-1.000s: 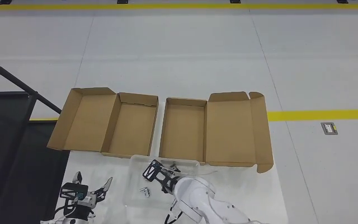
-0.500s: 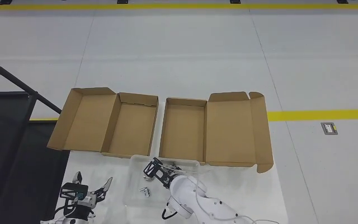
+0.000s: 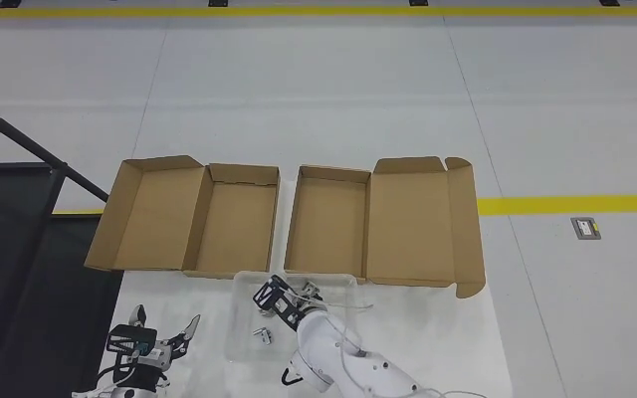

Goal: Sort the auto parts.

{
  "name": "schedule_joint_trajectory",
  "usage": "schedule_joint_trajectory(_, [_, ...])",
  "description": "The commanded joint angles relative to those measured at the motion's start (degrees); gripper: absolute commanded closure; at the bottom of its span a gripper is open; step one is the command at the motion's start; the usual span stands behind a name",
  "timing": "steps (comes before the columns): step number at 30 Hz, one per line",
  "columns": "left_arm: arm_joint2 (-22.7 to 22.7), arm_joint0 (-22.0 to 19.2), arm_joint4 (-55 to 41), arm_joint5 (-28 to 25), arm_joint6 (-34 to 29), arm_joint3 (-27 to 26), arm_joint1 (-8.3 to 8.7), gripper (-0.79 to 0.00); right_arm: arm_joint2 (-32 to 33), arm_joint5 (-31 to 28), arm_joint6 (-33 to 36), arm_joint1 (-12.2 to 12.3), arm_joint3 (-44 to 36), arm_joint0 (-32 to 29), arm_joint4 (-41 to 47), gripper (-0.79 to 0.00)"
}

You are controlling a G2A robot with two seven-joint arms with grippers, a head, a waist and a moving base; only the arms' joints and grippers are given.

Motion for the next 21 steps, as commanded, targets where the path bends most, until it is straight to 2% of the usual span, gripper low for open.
schedule_joint_trajectory(1, [0.0,0.0,0.0,0.0,0.0,0.0,0.0,-0.785,0.9,-0.5,0.0,0.2,-1.5,-0.9,-0.3,0.0])
schedule_joint_trajectory(4, [0.0,0.0,0.0,0.0,0.0,0.0,0.0,-0.785,2.5,-1.4,-0.3,0.5,-3.8,-2.5,-0.4,0.0])
schedule_joint_trajectory(8, [0.0,0.0,0.0,0.0,0.0,0.0,0.0,-0.785,7.8,-3.6,-4.6,1.1,-8.3,-5.3,5.5,0.0])
schedule_joint_trajectory(17, [0.0,0.0,0.0,0.0,0.0,0.0,0.0,-0.785,22.3,-10.6,-21.9,3.0,-17.8,-12.7,21.2,0.0])
schedule_joint_trajectory(21, [0.0,0.0,0.0,0.0,0.0,0.0,0.0,-0.785,22.3,-10.6,-21.9,3.0,-17.8,-12.7,21.2,0.0])
